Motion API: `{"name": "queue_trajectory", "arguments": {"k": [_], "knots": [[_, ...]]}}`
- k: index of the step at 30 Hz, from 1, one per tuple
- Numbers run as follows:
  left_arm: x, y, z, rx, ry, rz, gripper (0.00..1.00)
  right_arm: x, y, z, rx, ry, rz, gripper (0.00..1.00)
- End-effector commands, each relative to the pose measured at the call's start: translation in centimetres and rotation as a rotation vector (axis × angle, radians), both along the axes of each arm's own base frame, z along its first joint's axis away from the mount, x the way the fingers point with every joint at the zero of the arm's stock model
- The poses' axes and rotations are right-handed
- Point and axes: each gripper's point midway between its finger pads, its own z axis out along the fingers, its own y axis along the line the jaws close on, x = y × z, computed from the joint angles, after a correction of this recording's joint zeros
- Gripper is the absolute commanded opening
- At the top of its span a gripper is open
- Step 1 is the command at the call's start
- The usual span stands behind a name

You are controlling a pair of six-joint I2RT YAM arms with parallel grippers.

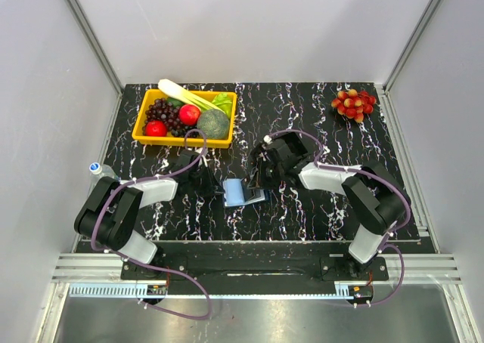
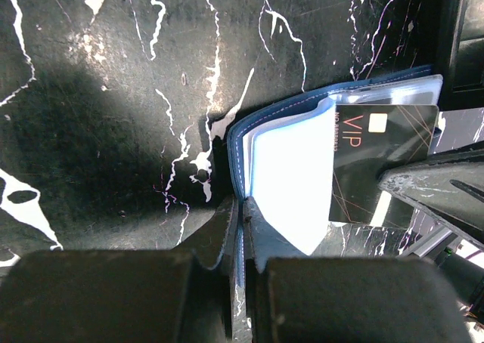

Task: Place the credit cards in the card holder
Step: Turn over the card slot at the center of the board, then insert the credit card into the card holder.

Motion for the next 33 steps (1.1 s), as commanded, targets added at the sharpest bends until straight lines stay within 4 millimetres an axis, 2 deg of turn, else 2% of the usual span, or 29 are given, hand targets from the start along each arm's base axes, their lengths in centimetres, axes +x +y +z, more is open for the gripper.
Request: {"name": "queue_trajectory", "arguments": {"k": [1,11,18,24,29,33], "knots": [[-0.3,1.0,-1.4,0.065,0.025,0.015,0.00,-0.3,1.3,-0.2,0.096,0.013,0.021,0.00],[-0.2,0.8,-1.3,0.061,0.022,0.012,0.00,0.1,1.6,-0.6,0.129,0.017,0.013,0.00],[0.0,0.9,-1.2,0.066,0.020,0.014,0.00,0.5,-0.1,-2.2,0.012,0.029,-0.039,0.00],[-0.3,1.2,-1.3,0.083,0.027,0.018,0.00,0.9,-3.6,-4.0,-0.193,-0.011,-0.062,0.00],[-0.4,1.5,-1.7,0.102,0.041,0.014,0.00,0.7,-3.5,-4.4,-0.192,-0.001,-0.047,0.00],[-0.5,1.6,-1.6,0.112,0.038,0.016,0.00,1.1,-3.4,-3.4,-0.155,-0.025,-0.070,0.00]]}}
